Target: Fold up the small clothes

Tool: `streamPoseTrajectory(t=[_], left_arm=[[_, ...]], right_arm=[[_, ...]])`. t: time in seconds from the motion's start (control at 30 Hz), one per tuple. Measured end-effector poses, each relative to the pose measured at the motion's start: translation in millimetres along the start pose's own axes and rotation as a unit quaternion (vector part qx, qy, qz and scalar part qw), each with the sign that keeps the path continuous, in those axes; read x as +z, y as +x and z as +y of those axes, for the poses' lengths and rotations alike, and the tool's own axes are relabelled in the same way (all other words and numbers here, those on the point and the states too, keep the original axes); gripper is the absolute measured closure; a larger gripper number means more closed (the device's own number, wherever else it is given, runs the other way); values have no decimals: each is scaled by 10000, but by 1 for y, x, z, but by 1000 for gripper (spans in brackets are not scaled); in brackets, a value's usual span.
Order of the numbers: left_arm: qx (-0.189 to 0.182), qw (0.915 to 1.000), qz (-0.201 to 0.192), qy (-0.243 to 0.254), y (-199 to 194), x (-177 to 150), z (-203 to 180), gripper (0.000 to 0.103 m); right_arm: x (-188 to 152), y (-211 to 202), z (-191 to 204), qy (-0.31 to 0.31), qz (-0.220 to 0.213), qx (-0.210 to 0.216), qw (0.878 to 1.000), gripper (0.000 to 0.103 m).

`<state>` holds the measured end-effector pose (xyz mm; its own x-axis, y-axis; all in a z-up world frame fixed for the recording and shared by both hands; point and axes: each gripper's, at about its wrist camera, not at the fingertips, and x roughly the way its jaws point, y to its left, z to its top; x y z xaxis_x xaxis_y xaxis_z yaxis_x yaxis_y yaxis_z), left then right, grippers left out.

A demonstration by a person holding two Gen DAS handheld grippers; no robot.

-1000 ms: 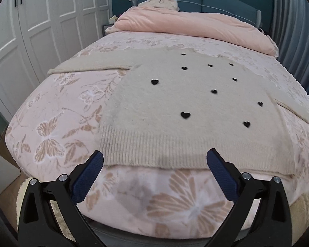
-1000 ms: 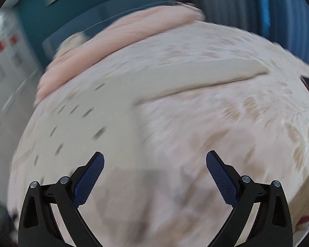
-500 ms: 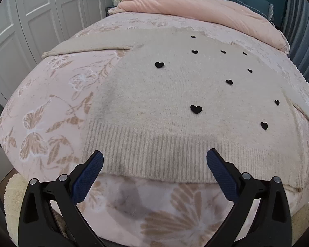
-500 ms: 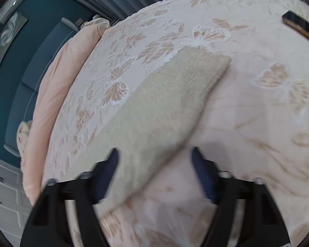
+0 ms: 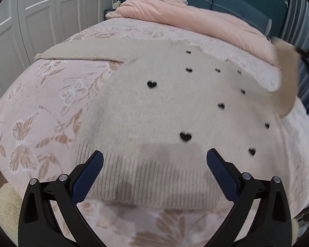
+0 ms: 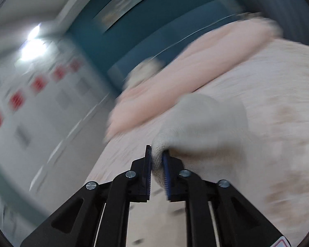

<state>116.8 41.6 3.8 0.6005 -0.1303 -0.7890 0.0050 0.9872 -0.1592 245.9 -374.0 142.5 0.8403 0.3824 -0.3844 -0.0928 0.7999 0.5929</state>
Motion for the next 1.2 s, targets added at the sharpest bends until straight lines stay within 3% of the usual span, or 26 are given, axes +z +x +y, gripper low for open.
streamPoseTrajectory(t=[0.1,0.17,0.23,0.33,0.43,0.53,0.63,0.73,0.77,0.8,0.83,0.87,0.93,1.03,1.07,1.17,1.2], left_arm=[[-300,9994,1,-200,3,18,1,5],[-512,9983,25,-288,9,30,3,5],[-812,9958,83,-417,20,49,3,5],[-1264,9896,238,-647,52,85,-1,5],[-1445,9848,316,-913,96,128,-12,5],[-1433,9815,425,-1198,147,167,-23,5],[-1247,9741,845,-1687,201,188,-28,7],[-926,9691,999,-2056,227,194,-29,34],[-873,9709,937,-2025,228,197,-31,56],[-918,9730,881,-1927,227,200,-35,71],[-946,9760,839,-1774,225,207,-40,89],[-1024,9770,712,-1730,221,212,-40,94],[-1409,9756,196,-1671,196,226,-35,94],[-1507,9769,-277,-1491,165,230,-27,94],[-1433,9789,-272,-1433,166,226,-26,94],[-923,9872,320,-1263,203,201,-22,94],[-847,9864,483,-1321,213,193,-20,94]], right_arm=[[-49,70,51,-500,821,60,9954,68],[-76,91,60,-600,1115,-18,9920,67],[-102,92,54,-401,1255,-70,9913,59],[-124,63,14,178,1170,-409,9921,52],[-132,36,-39,626,1034,-971,9879,50],[-137,7,-91,1279,935,-1338,9783,50],[-138,7,-124,1744,834,-1400,9711,50],[-133,15,-141,1948,689,-1345,9691,50],[-131,20,-143,1971,668,-1327,9691,49],[-126,29,-146,1974,664,-1301,9694,52],[-124,38,-143,1940,665,-1308,9700,80],[-119,42,-140,1865,644,-1294,9718,97],[-100,34,-125,1564,286,-1071,9815,95],[-87,18,-104,1147,-179,-903,9891,96],[-90,19,-107,1095,-128,-1003,9888,96],[-120,59,-147,1368,1040,-1748,9695,97],[-125,56,-151,1509,937,-1644,9703,97]])
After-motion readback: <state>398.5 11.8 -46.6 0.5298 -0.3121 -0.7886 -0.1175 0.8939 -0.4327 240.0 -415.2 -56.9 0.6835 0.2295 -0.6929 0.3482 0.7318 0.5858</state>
